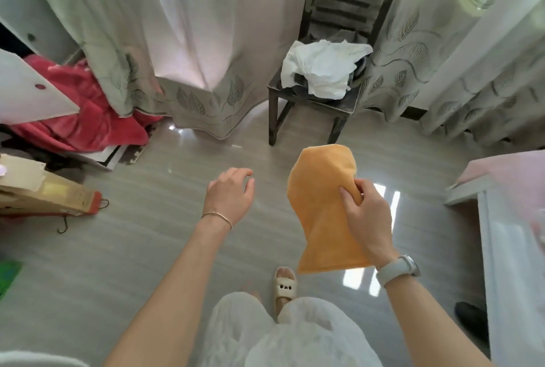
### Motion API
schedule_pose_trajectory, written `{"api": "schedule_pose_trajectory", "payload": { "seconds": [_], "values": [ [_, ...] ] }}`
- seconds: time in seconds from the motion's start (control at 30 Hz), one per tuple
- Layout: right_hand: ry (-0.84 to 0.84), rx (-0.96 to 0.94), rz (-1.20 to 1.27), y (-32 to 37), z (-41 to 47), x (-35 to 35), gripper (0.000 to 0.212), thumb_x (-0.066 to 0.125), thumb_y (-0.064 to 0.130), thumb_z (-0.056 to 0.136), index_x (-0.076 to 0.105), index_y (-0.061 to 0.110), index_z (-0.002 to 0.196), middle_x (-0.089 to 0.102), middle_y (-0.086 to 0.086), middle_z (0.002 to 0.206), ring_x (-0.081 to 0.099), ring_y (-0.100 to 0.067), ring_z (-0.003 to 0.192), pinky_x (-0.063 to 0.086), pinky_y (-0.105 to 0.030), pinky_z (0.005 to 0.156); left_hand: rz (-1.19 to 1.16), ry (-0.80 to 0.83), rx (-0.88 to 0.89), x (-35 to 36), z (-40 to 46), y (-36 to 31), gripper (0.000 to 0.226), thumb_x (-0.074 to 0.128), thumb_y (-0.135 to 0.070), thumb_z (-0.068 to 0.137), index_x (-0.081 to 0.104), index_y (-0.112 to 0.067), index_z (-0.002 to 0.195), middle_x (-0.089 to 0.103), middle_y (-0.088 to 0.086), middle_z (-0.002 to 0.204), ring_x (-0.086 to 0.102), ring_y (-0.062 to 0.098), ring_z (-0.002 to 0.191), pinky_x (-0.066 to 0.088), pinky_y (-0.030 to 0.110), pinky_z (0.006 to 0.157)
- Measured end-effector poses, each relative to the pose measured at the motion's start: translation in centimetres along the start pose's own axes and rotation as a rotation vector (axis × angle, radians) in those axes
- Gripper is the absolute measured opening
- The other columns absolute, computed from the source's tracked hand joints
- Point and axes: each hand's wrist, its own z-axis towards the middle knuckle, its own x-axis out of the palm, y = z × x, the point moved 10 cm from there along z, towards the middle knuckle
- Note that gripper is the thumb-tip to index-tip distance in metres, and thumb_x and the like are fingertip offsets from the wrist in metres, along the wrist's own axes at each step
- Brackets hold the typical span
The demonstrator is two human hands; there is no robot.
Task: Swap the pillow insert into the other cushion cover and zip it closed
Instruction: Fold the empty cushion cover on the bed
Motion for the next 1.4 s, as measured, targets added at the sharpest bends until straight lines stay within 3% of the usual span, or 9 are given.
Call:
{"api": "schedule_pose_trajectory", "payload": {
  "seconds": [0.4,0.6,0.73,0.83,0.97,1.07,1.2,1.3,1.4],
  "values": [
    [-0.056,0.118,-0.011,1.2,23.1,3.7,0.019,0.057,0.025,0.091,0.059,0.009,0.102,0.06,0.001,0.082,0.054,-0.021,0.077,0.034,-0.029,0.065,0.075,0.1,0.102,2.7,25.3,-3.9,0.036,0.04,-0.029,0.092,0.061,-0.013,0.116,0.061,0.007,0.119,0.054,0.029,0.109,0.037,0.037,0.09],
    [-0.091,0.174,0.034,3.5,37.1,6.6,0.021,0.057,0.027,0.091,0.059,0.011,0.104,0.065,-0.005,0.093,0.058,-0.026,0.088,0.046,-0.04,0.077,0.058,0.174,0.155,3.4,39.9,-6.6,0.033,0.045,-0.023,0.095,0.054,-0.015,0.126,0.054,0.004,0.128,0.048,0.025,0.117,0.035,0.036,0.095],
    [-0.079,0.143,0.074,5.6,45.6,7.5,0.014,0.053,0.023,0.093,0.057,0.012,0.099,0.06,0.001,0.083,0.055,-0.022,0.082,0.038,-0.032,0.07,-0.004,0.123,0.206,3.1,47.6,-9.5,0.037,0.049,-0.022,0.093,0.052,-0.012,0.128,0.051,0.005,0.13,0.046,0.026,0.119,0.039,0.041,0.097],
    [-0.035,0.11,0.242,7.6,51.3,8.1,0.005,0.051,0.019,0.094,0.056,0.018,0.093,0.055,0.011,0.078,0.051,-0.005,0.073,0.038,-0.02,0.066,-0.083,-0.023,0.234,2.0,52.0,-12.1,0.045,0.047,-0.03,0.09,0.051,-0.009,0.13,0.05,0.012,0.132,0.044,0.031,0.123,0.039,0.046,0.099],
    [-0.062,0.173,0.474,7.1,58.9,8.2,0.013,0.048,0.015,0.096,0.056,0.005,0.092,0.051,0.0,0.078,0.044,-0.006,0.067,0.037,-0.009,0.059,-0.032,-0.164,0.275,2.3,57.2,-15.8,0.06,0.033,-0.044,0.086,0.045,-0.011,0.135,0.046,0.012,0.138,0.041,0.032,0.128,0.034,0.048,0.102],
    [-0.036,0.293,0.544,2.9,63.9,9.7,0.02,0.045,0.018,0.097,0.053,0.001,0.091,0.048,-0.003,0.079,0.042,-0.01,0.069,0.037,-0.015,0.059,0.042,0.006,0.248,7.1,61.4,-17.6,0.063,0.027,-0.05,0.088,0.033,-0.021,0.143,0.028,0.005,0.151,0.021,0.026,0.14,0.02,0.045,0.111],
    [0.095,0.439,0.312,-5.8,68.1,12.6,0.012,0.042,0.015,0.097,0.05,0.009,0.092,0.052,-0.007,0.085,0.044,-0.012,0.07,0.037,-0.031,0.068,0.265,0.454,0.198,18.4,63.7,-16.9,0.06,0.031,-0.047,0.096,0.006,-0.03,0.148,-0.004,-0.001,0.157,-0.007,0.021,0.144,0.005,0.047,0.115],
    [0.283,0.488,0.063,-11.6,68.7,15.1,0.057,0.043,0.015,0.093,0.019,0.016,0.144,0.042,-0.015,0.135,0.048,-0.031,0.109,0.044,-0.043,0.09,0.406,0.652,0.175,24.5,63.4,-15.3,0.064,0.029,-0.051,0.095,-0.004,-0.033,0.147,-0.013,0.0,0.156,-0.013,0.024,0.143,0.003,0.052,0.113],
    [0.344,0.182,-0.392,-11.6,69.1,16.2,0.068,0.042,0.026,0.095,0.001,0.022,0.149,0.002,-0.013,0.156,0.009,-0.03,0.141,0.025,-0.049,0.11,0.473,0.684,0.14,27.0,63.0,-14.5,0.068,0.027,-0.058,0.092,-0.008,-0.035,0.146,-0.019,0.001,0.155,-0.019,0.025,0.141,-0.001,0.053,0.112]
  ]
}}
